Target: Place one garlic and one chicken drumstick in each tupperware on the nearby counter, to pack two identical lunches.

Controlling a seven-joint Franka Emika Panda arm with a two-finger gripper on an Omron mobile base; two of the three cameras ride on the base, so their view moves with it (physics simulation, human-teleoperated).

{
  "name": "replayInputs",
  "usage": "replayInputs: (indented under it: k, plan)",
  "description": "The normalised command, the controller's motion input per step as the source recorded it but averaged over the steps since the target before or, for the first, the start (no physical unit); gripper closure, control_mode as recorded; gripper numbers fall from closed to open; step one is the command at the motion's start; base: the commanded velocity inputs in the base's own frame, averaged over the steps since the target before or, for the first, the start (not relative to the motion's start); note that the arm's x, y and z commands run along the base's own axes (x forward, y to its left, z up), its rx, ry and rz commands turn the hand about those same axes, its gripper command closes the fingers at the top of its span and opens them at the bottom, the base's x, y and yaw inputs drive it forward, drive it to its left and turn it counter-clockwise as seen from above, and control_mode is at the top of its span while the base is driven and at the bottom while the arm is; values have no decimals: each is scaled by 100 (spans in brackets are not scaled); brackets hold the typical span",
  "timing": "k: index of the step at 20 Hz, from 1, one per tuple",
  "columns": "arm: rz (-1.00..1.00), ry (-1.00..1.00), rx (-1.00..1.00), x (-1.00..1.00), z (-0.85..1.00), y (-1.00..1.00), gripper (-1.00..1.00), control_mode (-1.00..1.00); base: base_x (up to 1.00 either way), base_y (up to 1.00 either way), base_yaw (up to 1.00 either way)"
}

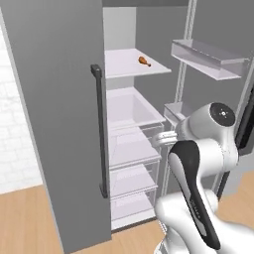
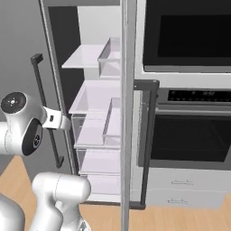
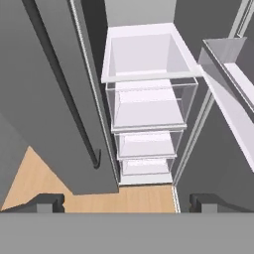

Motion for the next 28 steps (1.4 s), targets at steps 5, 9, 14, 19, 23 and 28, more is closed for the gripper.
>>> replayInputs:
  k: [5, 9, 14, 19, 23, 28]
  plan:
    - [0, 0, 0, 0, 0, 0, -100, 100, 41, 20, 1]
    - [0, 0, 0, 0, 0, 0, -100, 100, 88, -6, 0]
    - [0, 0, 0, 0, 0, 0, -100, 100, 41, -35, 0]
    - [-5, -15, 0, -3, 67, -18, -100, -100, 0, -10, 0]
    - [-15, -25, -1, 8, 100, -6, -100, -100, 0, 0, 0]
    - [-14, -7, 0, 38, 99, -25, -100, -100, 0, 0, 0]
